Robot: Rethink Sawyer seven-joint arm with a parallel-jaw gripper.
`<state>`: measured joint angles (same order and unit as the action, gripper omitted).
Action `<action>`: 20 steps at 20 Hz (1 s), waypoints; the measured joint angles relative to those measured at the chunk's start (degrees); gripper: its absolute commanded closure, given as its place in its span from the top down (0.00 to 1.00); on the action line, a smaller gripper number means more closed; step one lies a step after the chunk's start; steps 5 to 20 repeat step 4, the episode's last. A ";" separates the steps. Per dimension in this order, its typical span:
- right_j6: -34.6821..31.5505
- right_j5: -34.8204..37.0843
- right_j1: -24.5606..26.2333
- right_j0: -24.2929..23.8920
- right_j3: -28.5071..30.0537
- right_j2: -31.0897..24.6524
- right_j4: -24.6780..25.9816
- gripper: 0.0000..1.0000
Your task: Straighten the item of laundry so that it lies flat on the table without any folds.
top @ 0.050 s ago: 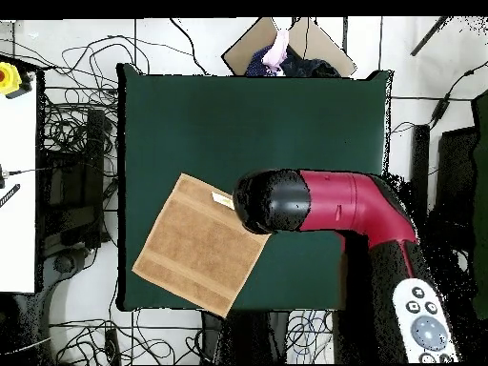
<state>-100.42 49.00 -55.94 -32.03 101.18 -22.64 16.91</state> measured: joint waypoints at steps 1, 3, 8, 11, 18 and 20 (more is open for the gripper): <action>0.33 0.04 0.07 -0.25 -0.12 -0.23 0.01 1.00; 0.86 0.04 0.32 -0.85 -0.37 -0.57 0.09 1.00; 1.17 0.04 0.48 -1.33 -0.47 -0.81 0.14 1.00; 1.17 0.04 0.48 -1.33 -0.47 -0.81 0.14 1.00; 1.17 0.04 0.48 -1.33 -0.47 -0.81 0.14 1.00; 1.17 0.04 0.48 -1.33 -0.47 -0.81 0.14 1.00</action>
